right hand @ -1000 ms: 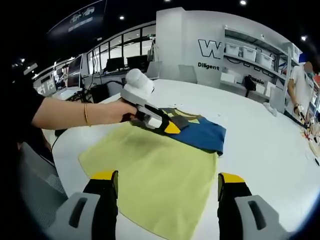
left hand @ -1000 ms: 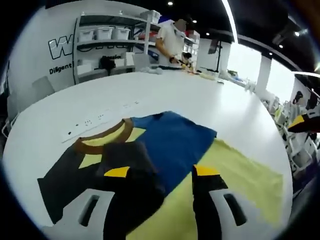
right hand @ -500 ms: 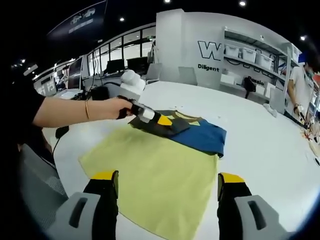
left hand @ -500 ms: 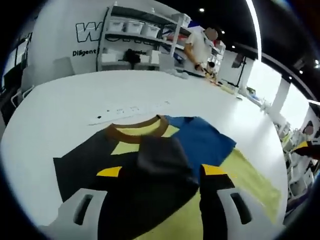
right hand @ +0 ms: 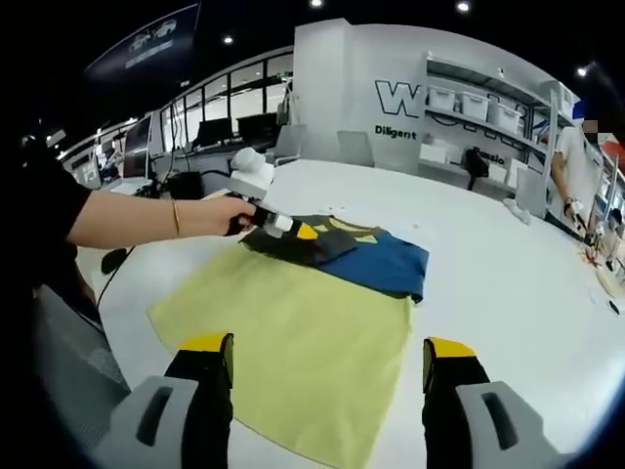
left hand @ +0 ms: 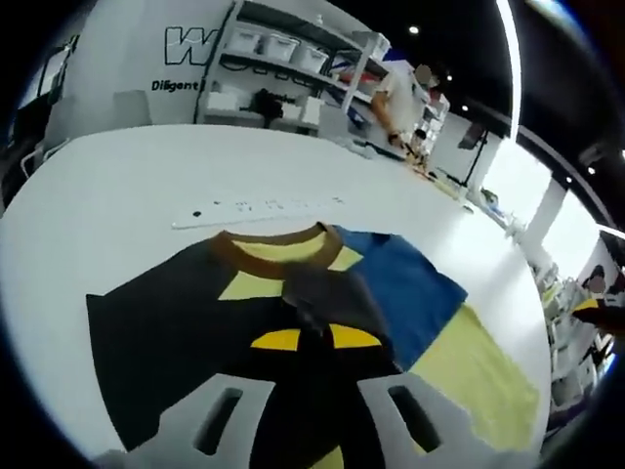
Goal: Fold the garment on the visible template until the final outline fits inside the template.
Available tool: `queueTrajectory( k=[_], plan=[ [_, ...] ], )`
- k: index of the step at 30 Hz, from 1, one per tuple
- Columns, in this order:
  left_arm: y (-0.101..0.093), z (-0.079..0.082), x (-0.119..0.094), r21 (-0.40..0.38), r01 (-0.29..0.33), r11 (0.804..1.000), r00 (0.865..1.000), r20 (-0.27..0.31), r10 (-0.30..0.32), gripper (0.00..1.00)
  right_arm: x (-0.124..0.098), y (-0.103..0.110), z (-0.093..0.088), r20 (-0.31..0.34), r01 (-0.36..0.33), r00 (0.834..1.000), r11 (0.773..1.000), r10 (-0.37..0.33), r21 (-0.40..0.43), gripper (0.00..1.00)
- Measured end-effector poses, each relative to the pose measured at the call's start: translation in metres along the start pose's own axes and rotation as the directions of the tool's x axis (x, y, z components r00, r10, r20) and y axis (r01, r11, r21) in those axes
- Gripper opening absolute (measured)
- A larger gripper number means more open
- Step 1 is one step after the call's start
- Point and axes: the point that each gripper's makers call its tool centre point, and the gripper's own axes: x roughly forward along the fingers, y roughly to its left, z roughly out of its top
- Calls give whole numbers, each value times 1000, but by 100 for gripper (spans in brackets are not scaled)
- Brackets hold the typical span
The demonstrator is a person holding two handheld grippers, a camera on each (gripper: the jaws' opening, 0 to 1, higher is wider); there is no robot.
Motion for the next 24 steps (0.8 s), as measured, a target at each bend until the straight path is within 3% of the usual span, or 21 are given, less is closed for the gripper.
queueTrajectory(
  k=[7, 12, 18, 21, 24],
  plan=[
    [-27, 17, 0, 43, 52, 998, 998, 42, -54, 0, -1, 0, -2, -4, 5, 1000, 1000, -5, -7, 77],
    [-64, 30, 3, 90, 106, 990, 992, 66, -112, 0, -1, 1, -2, -5, 5, 1000, 1000, -5, -8, 77],
    [-109, 20, 13, 148, 168, 975, 984, 35, -175, 0, -1, 1, -5, -12, 6, 1000, 1000, -6, -6, 77],
    [-112, 9, 26, 187, 148, 971, 989, -8, -150, 0, -2, 0, -7, -15, 9, 1000, 1000, -9, -6, 77],
    [-122, 2, 31, 177, 179, 968, 984, -21, -178, 0, -3, 0, -9, -13, 12, 1000, 1000, -12, 2, 77]
  ],
)
